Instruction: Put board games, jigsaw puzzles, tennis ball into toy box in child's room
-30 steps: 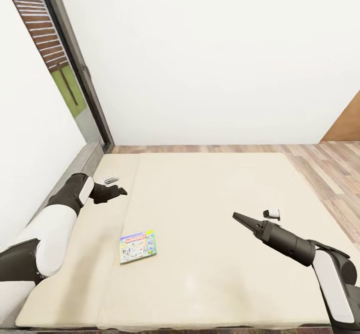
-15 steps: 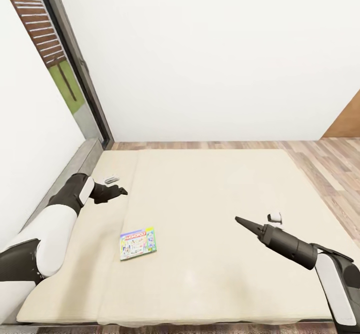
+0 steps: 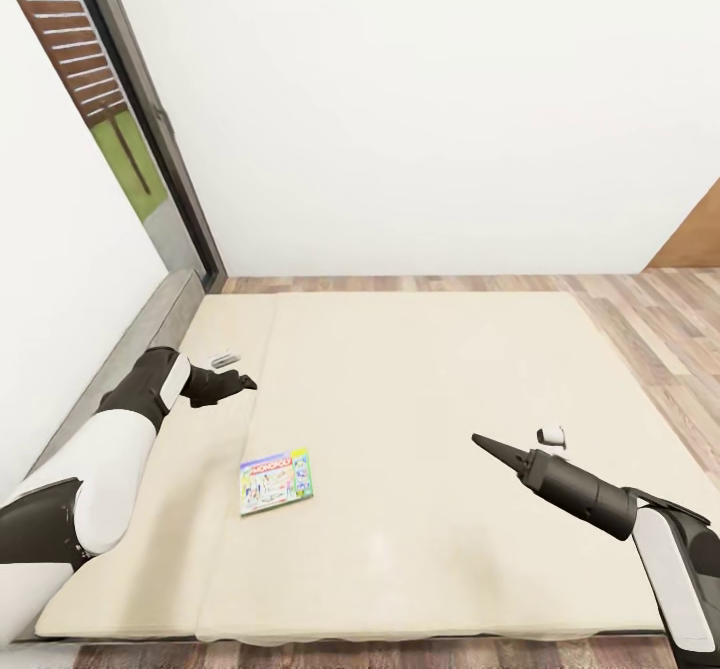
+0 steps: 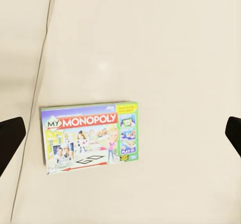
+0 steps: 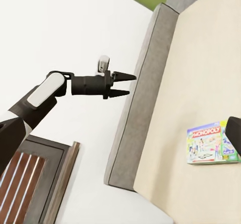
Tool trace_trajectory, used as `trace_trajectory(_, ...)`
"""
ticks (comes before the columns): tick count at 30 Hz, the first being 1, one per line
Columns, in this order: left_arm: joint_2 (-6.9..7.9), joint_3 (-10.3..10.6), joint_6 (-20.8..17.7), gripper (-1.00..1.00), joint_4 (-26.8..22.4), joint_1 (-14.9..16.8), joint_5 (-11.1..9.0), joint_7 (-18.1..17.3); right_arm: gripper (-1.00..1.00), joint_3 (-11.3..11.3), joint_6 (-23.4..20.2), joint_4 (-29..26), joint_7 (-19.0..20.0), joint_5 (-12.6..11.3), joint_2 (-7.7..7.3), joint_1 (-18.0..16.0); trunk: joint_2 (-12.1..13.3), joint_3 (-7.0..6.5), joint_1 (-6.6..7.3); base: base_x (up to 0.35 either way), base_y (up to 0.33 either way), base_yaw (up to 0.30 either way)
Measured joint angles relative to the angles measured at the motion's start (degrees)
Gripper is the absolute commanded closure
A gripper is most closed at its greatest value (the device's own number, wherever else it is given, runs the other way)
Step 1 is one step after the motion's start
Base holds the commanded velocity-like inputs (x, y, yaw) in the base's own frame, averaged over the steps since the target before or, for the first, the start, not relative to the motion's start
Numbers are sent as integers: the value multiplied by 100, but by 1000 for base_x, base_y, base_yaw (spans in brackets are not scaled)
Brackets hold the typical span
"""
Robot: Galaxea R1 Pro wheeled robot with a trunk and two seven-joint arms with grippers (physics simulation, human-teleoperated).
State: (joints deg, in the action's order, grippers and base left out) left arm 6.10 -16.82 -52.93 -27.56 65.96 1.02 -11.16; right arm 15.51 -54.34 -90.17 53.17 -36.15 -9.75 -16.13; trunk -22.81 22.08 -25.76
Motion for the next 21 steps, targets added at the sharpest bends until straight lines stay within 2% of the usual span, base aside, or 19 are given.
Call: trace_trajectory(21,59,-21,-59,-100,-27,6,1,10,-100,-1,9,0,-7,7,7,0,0,199,0,0,0,0)
